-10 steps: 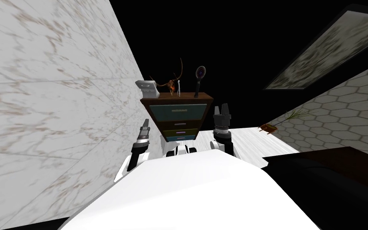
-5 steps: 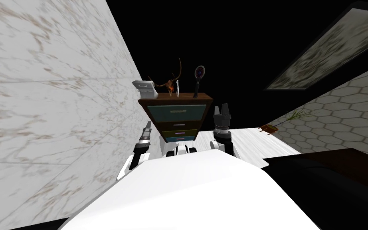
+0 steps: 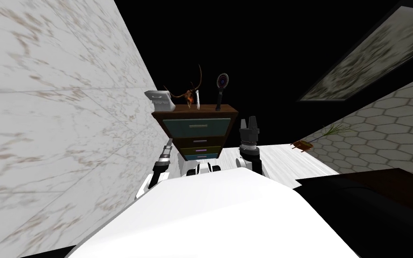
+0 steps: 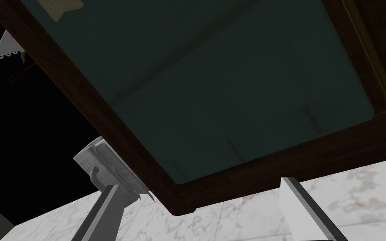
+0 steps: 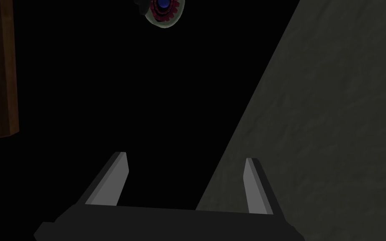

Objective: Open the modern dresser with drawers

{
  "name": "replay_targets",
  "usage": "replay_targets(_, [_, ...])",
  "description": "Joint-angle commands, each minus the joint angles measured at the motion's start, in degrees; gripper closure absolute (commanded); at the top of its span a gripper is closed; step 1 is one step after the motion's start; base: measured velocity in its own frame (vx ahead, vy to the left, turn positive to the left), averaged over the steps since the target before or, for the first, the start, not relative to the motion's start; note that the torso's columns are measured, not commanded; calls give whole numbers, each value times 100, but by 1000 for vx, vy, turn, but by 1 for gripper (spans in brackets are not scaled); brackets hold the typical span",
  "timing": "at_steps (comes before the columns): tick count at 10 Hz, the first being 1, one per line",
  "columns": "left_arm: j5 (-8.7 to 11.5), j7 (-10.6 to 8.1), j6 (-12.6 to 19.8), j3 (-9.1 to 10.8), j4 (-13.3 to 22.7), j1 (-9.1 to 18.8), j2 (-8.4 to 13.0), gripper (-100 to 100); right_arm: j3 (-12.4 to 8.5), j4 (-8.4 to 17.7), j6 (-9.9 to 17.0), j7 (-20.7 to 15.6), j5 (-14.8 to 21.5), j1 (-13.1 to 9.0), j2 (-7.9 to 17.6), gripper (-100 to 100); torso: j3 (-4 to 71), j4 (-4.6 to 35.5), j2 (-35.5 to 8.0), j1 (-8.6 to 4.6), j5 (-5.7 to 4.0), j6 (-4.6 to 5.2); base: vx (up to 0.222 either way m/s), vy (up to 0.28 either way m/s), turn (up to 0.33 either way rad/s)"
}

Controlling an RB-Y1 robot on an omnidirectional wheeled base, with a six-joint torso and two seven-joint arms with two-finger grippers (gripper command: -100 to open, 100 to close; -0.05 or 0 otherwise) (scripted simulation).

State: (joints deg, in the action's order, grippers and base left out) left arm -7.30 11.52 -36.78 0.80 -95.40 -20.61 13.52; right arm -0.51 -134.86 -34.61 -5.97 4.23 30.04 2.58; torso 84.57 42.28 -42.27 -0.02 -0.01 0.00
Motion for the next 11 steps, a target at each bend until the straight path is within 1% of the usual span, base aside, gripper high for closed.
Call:
replay_targets(1, [-38, 35, -137, -10, 411, 107, 19, -100, 0, 0, 0, 0, 0, 0, 0, 0, 0, 0, -1, 3, 1, 0, 34, -28, 6])
replay_targets(2, [-38, 35, -137, -10, 459, 107, 19, -100, 0, 0, 0, 0, 0, 0, 0, 0, 0, 0, 0, 4, 1, 0, 28, -23, 1])
replay_targets(4, [-88, 84, -318, -26, 851, 246, 2, -100, 0, 0, 0, 0, 0, 0, 0, 0, -2, 1, -4, 0, 1, 0, 27, -40, 6])
replay_targets(5, [-88, 84, -318, -26, 976, 246, 2, -100, 0, 0, 0, 0, 0, 0, 0, 0, 0, 0, 0, -4, -1, 0, 29, -36, 3])
replay_targets(7, [-138, 134, -500, -42, 1406, 381, -45, -100, 0, 0, 0, 0, 0, 0, 0, 0, 0, 0, 1, 4, 1, 0, 37, -35, 5])
replay_targets(8, [-138, 134, -500, -42, 1482, 381, -45, -100, 0, 0, 0, 0, 0, 0, 0, 0, 1, -1, 2, 1, 1, 0, 28, -32, 4])
replay_targets(10, [-187, 183, -679, -57, 1882, 513, -119, -100, 0, 0, 0, 0, 0, 0, 0, 0, -2, 1, -4, 0, 0, 0, 30, -43, 6])
replay_targets(11, [-187, 183, -679, -57, 1970, 513, -119, -100, 0, 0, 0, 0, 0, 0, 0, 0, 0, 0, 0, -2, 0, 0, 28, -36, 2])
